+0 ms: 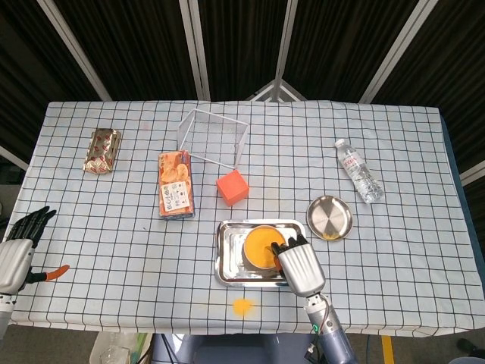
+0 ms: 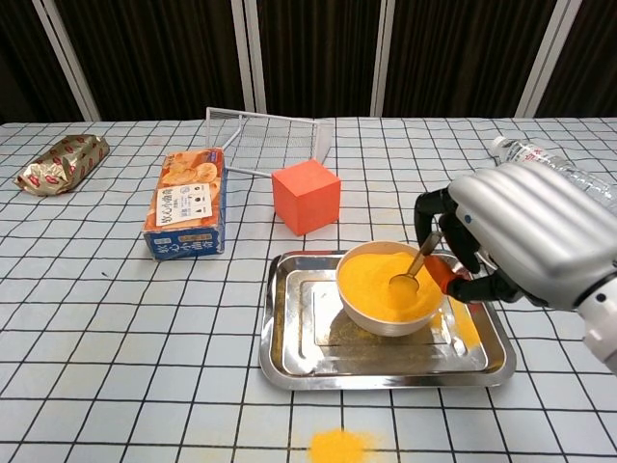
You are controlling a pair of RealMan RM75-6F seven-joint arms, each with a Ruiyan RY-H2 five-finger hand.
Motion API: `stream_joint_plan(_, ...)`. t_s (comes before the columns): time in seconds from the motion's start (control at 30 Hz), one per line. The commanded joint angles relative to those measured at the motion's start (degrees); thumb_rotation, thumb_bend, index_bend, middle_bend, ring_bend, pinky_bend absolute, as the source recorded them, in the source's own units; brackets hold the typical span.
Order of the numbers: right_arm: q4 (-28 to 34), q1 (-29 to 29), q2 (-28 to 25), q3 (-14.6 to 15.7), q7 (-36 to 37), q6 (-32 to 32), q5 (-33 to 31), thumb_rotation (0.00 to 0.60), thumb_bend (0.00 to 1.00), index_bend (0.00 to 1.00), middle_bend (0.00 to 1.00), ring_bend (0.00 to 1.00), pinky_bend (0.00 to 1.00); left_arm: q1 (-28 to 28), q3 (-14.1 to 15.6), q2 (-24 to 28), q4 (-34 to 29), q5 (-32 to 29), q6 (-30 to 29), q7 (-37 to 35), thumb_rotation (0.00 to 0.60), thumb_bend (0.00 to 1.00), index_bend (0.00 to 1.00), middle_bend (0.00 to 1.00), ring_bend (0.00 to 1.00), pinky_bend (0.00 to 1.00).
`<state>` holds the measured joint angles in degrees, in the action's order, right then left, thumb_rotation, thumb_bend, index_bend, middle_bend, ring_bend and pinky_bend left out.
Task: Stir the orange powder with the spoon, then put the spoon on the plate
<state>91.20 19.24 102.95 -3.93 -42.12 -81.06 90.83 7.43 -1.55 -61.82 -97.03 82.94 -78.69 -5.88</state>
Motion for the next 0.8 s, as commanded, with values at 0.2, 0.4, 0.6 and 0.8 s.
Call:
stream_joint_plan(0.2,-2.0,0.7,0.1,-1.9,1.0,-0.6,0.6,0.6,0.71,0.94,0.77,0.59,0.52,0.1,0.0,-0.1,0.0,-0.1,0.1,0.3,0.6,0.0,0.0,0.0,0.0,0.0)
stream_joint_plan(0.4,-2.7,0.8,-0.1,-2.9,1.3,-0.7,0.1,0.6,0.71,0.94,0.77,0.59,0.52,0.1,0.1,-0.1,-0.1,-0.1,0.2,0.4,0.6,0.0,0.0,0.0,0.0,0.0)
stream_joint_plan(0.6,-3.7,0.7,-0.2,-3.3,1.9,-0.8,-0.6,0.6,0.71,0.94,0.77,0.59,0.52,0.1,0.1,-0.2,-0.1,-0.2,0.3,0.6,0.6,0.0,0.0,0.0,0.0,0.0)
stream_joint_plan(0.8,-4.2,0.0,-0.7,-2.0,2.1,0.6,-2.5,0.6,0.71,0.94,0.77,0.59,0.52,0.1,0.1,-0.2,-0.2,-0.4,0.5,0.7,0.6,0.0,0.0,0.0,0.0,0.0)
